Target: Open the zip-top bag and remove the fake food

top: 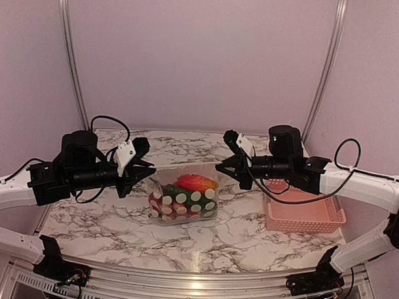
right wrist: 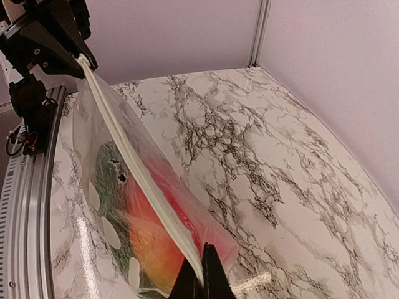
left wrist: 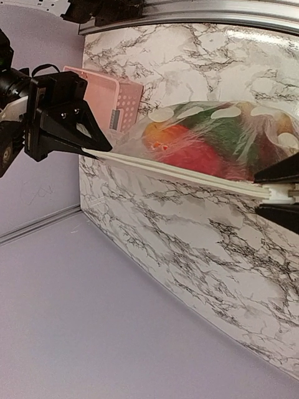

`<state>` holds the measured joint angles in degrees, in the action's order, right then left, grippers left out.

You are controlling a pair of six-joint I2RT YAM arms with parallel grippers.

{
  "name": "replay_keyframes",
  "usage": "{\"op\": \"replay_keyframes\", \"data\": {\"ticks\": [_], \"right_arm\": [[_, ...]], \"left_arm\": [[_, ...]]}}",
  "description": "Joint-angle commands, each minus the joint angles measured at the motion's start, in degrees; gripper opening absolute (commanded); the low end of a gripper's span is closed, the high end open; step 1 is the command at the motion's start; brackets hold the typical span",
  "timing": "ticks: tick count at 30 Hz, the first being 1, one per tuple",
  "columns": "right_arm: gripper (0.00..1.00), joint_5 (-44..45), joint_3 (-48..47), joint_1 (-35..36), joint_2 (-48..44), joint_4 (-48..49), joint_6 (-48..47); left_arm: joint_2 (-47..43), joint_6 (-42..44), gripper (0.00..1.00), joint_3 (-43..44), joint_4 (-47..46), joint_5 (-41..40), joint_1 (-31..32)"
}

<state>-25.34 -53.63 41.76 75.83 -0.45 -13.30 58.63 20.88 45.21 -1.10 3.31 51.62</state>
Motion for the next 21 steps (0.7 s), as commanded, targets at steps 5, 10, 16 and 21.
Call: {"op": "replay_keyframes", "data": {"ticks": [5, 10, 16, 21], "right_arm": [[0.00, 5.46, -0.26, -3.46, -2.09, 0.01, 0.73], [0.00, 5.45, -0.58, -4.61, -1.76, 1.51, 1.41], [0.00, 0.76, -2.42, -4.66, 0.29, 2.29, 1.26], [0.00, -4.97, -3.41, -3.41, 2.24, 2.93, 0.70]], "left_arm": [[-5.61, -2.46, 0.10, -2.31, 7.32, -7.04, -1.17], [-8.12, -2.90, 0.12, -3.32, 10.22, -9.16, -1.16], [-8.43, -4.79, 0.20, -2.86, 10.07, -6.07, -1.17], [-1.02, -7.12, 0.48, 4.87, 14.20, -2.03, -0.99]]}}
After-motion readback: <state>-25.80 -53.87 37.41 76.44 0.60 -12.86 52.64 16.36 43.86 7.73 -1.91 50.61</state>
